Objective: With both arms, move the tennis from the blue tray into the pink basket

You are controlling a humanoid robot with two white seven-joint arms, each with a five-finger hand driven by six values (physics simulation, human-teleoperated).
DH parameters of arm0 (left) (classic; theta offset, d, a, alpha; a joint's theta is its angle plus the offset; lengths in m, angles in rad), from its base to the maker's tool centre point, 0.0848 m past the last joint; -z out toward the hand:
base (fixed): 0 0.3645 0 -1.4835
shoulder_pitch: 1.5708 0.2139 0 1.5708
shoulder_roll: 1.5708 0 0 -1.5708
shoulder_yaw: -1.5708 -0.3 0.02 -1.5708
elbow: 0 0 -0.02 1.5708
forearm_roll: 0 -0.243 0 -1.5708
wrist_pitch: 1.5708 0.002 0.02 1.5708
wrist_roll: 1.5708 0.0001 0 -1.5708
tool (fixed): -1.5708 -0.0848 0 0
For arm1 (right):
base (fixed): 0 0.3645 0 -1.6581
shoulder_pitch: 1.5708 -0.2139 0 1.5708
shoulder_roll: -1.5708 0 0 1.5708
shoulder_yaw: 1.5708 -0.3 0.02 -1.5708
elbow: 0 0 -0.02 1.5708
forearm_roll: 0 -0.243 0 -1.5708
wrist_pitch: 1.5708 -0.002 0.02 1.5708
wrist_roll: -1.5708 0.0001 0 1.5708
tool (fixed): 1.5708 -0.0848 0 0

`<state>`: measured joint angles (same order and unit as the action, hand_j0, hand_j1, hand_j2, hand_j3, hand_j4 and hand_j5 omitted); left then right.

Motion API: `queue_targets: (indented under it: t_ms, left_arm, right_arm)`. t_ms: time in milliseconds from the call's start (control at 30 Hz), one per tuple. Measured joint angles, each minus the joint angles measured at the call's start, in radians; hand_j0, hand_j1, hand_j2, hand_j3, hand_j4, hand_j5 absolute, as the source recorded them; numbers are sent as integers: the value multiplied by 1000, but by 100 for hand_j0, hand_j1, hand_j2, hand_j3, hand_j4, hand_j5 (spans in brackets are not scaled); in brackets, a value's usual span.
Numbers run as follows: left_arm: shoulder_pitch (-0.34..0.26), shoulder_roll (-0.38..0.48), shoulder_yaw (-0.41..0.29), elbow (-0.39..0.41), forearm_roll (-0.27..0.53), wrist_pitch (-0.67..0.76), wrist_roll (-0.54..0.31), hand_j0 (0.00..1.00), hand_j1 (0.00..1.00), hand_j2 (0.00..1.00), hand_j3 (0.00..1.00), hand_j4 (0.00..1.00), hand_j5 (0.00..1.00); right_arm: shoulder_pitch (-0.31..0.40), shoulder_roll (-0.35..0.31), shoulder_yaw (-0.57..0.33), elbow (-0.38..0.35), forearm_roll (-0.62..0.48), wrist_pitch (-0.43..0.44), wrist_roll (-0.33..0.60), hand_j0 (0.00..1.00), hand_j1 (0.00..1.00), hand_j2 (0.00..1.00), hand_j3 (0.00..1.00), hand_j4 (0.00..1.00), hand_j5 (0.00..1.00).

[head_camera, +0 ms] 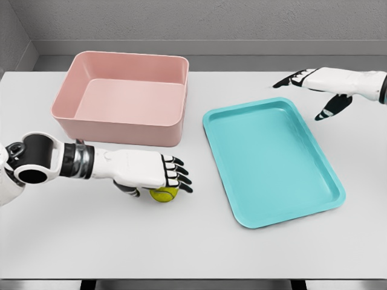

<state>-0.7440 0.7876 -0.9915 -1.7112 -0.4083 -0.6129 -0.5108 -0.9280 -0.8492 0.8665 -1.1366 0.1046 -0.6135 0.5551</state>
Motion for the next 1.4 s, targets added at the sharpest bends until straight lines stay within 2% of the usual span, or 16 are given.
queue_targets:
  t_ms: [533,1400]
  left_arm:
    - [3,-24,9,69,17,0,0,100,100,100,100,100,100]
    - [14,-49,1,87,7,0,2,100,100,100,100,100,100]
  right_arm:
    - [6,-2,-24,24,0,0,1,100,100,100,100,100,100]
    - [3,-3,-25,25,0,0,6,100,100,100,100,100,100]
